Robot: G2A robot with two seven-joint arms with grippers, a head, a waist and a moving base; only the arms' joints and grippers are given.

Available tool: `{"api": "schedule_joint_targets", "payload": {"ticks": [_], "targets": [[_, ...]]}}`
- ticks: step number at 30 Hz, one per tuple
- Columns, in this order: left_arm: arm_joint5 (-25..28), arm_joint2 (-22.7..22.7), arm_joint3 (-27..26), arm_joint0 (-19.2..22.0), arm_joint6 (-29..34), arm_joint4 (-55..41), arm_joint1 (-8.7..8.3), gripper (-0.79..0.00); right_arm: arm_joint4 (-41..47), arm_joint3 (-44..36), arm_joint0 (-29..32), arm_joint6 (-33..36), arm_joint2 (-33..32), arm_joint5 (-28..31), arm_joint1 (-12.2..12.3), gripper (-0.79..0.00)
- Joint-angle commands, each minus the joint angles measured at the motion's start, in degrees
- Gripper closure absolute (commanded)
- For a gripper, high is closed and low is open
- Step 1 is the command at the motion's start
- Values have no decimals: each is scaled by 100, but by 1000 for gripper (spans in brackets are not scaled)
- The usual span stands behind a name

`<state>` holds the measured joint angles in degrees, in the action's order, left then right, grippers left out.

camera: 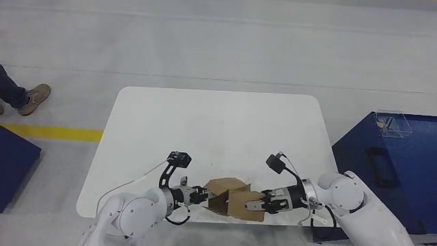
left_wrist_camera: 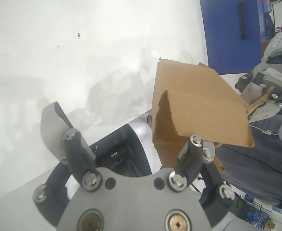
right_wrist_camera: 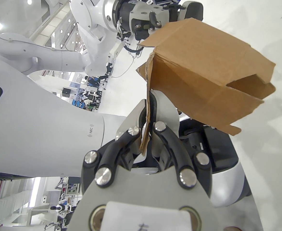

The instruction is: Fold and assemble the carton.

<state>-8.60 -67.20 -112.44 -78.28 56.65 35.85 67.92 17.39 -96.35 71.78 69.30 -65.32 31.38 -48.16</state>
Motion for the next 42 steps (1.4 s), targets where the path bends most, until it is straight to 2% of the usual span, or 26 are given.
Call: {"api": "schedule_joint_targets", "payload": {"ticks": [1, 12, 23, 32, 33, 35, 37, 38, 42], "targets": [[7, -6, -12, -27, -24, 10, -8, -785, 45, -2, -24, 63, 52, -5, -8, 0], [116, 215, 136, 44, -11, 188, -24, -785, 486, 114, -125, 19, 5, 69, -30, 0], [160, 281, 335, 174, 66, -222, -22, -785, 266, 60, -101, -414, -115, 297, -48, 0], [147, 256, 433, 270, 53, -487, -31, -785, 96, -108, -97, -344, 38, 264, -73, 0], [152, 248, 444, 278, 44, -518, -33, -708, 78, -110, -107, -336, 50, 275, -75, 0], [158, 239, 457, 283, 26, -546, -38, -388, 56, -101, -119, -357, 61, 285, -81, 0], [165, 235, 461, 281, 13, -566, -43, -163, 41, -96, -128, -370, 67, 296, -85, 0], [169, 232, 462, 278, 3, -582, -46, -18, 28, -87, -134, -375, 70, 293, -86, 0], [201, 243, 458, 272, 7, -594, -59, 0, -2, -74, -155, -392, 106, 275, -97, 0]]}}
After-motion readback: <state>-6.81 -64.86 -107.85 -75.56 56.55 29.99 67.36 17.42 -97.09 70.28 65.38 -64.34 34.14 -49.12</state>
